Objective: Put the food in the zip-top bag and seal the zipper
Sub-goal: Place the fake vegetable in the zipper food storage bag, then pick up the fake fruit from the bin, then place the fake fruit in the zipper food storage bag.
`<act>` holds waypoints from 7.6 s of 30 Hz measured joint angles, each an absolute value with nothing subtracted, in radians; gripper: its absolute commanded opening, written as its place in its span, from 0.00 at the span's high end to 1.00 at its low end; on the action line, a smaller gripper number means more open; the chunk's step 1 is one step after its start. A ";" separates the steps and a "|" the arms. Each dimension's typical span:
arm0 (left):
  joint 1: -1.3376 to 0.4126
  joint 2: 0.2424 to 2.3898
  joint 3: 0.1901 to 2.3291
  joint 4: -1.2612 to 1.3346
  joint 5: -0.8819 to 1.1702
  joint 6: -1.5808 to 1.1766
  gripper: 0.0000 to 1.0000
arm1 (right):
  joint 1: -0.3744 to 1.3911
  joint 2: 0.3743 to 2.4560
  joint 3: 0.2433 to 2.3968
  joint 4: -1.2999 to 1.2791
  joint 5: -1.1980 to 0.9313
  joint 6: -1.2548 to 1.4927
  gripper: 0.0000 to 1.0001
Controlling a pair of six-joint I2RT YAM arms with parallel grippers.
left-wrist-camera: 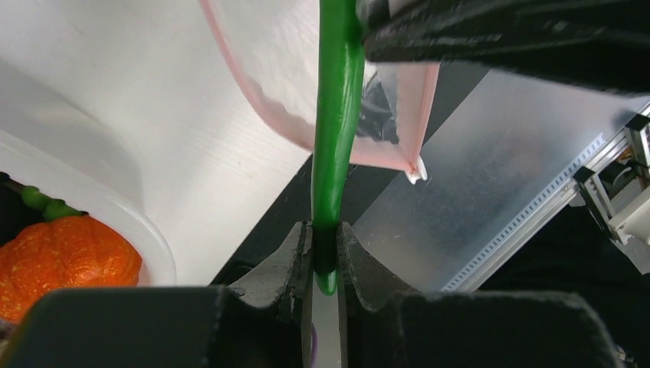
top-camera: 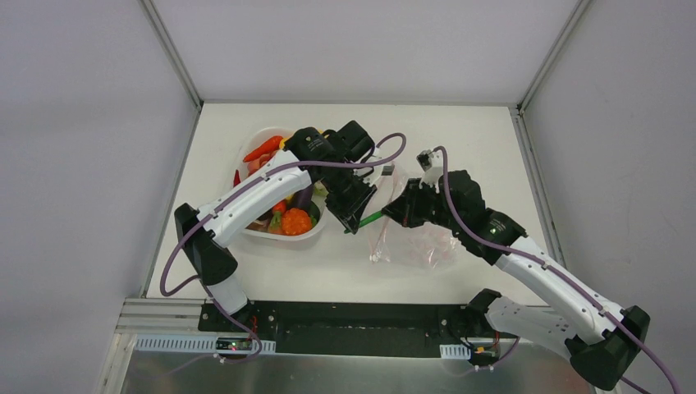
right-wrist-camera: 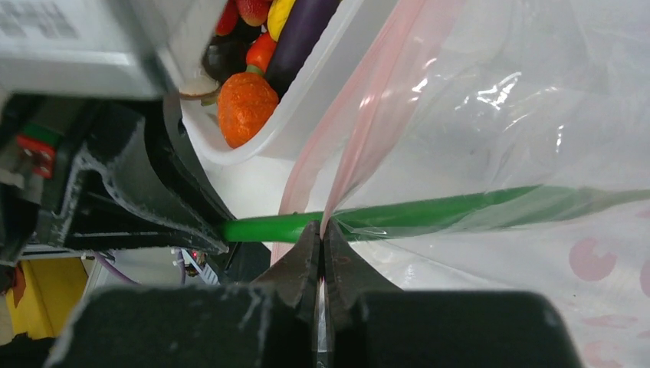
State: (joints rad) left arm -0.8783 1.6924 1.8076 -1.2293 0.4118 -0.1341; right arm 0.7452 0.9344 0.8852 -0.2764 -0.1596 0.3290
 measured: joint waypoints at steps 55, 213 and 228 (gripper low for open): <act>-0.479 1.276 1.341 -0.713 -0.215 -0.187 0.07 | 0.754 0.799 0.725 -0.110 -0.069 0.445 1.00; -0.865 1.326 1.433 -0.682 0.271 -0.257 1.00 | 0.755 0.893 0.821 -0.102 -0.315 0.353 1.00; -0.865 1.367 1.476 -0.689 0.178 -0.484 1.00 | 0.758 0.855 0.755 -0.041 -0.325 0.371 1.00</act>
State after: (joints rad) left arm -0.8646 1.3670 1.4757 -0.6888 0.1783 -0.4835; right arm 0.7582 0.8551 0.7551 -0.0406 -0.3248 0.3706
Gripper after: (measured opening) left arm 0.077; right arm 0.008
